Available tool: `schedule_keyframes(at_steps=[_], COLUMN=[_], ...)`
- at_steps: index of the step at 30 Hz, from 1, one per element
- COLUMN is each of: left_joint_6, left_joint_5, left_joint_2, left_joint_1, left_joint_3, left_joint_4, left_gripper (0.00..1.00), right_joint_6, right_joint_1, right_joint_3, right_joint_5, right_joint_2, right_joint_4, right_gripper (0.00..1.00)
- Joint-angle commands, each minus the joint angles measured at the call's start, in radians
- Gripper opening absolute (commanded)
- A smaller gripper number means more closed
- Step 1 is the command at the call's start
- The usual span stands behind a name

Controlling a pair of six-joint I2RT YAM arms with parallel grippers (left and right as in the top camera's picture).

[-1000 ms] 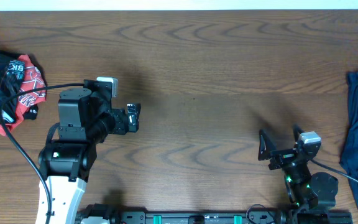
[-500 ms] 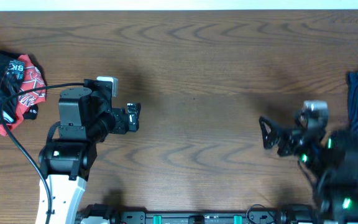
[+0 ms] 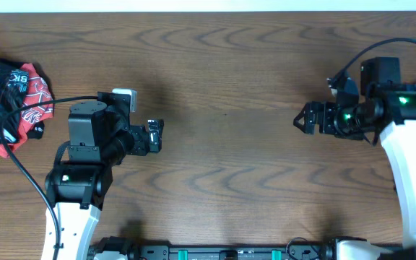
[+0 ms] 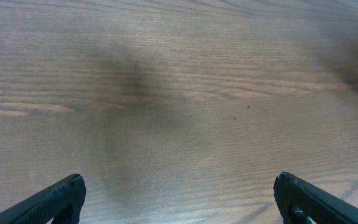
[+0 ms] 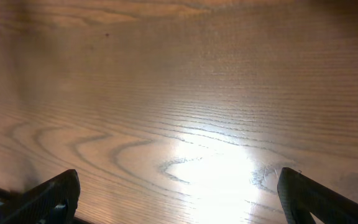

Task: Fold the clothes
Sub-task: 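Move the right gripper toward the dark blue jeans at the right edge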

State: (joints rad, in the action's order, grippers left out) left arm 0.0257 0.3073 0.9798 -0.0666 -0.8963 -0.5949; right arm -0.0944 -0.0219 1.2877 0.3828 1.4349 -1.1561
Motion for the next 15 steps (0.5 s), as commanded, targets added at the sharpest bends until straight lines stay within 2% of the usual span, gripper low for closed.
schedule_keyframes(at_steps=[1, 2, 3, 4, 7, 9, 10, 11, 13, 15], left_joint_6=[0.003, 0.003, 0.003, 0.003, 0.003, 0.003, 0.002, 0.002, 0.002, 0.002], left_joint_5=[-0.002, -0.002, -0.002, -0.002, -0.002, -0.002, -0.002, -0.002, -0.002, -0.002], left_joint_2=[-0.001, -0.001, -0.001, 0.000, 0.000, 0.000, 0.000, 0.000, 0.001, 0.006], left_joint_1=[0.003, 0.003, 0.003, 0.003, 0.003, 0.003, 0.003, 0.003, 0.003, 0.003], left_joint_3=[-0.019, -0.019, -0.019, -0.019, -0.019, -0.019, -0.018, -0.018, -0.018, -0.018], left_joint_4=[0.001, 0.001, 0.001, 0.001, -0.002, -0.007, -0.010, -0.010, -0.010, -0.006], left_gripper=[0.98, 0.98, 0.98, 0.98, 0.98, 0.98, 0.98, 0.98, 0.98, 0.98], right_joint_6=[0.024, 0.029, 0.029, 0.029, 0.021, 0.058, 0.095, 0.135, 0.145, 0.074], right_joint_1=[0.007, 0.007, 0.004, -0.002, -0.063, -0.127, -0.161, -0.199, -0.271, -0.335], right_joint_3=[0.017, 0.018, 0.018, 0.018, 0.034, 0.055, 0.066, 0.081, 0.111, 0.138], right_joint_5=[0.008, -0.011, -0.021, -0.021, -0.019, -0.014, -0.011, -0.016, -0.024, -0.053], right_joint_2=[0.016, 0.021, 0.020, 0.020, 0.018, 0.018, 0.018, 0.018, 0.018, 0.019], right_joint_4=[0.006, 0.015, 0.020, 0.022, 0.005, -0.019, -0.037, -0.059, -0.098, -0.122], right_gripper=[0.99, 0.98, 0.87, 0.84, 0.98, 0.96, 0.90, 0.89, 0.99, 0.97])
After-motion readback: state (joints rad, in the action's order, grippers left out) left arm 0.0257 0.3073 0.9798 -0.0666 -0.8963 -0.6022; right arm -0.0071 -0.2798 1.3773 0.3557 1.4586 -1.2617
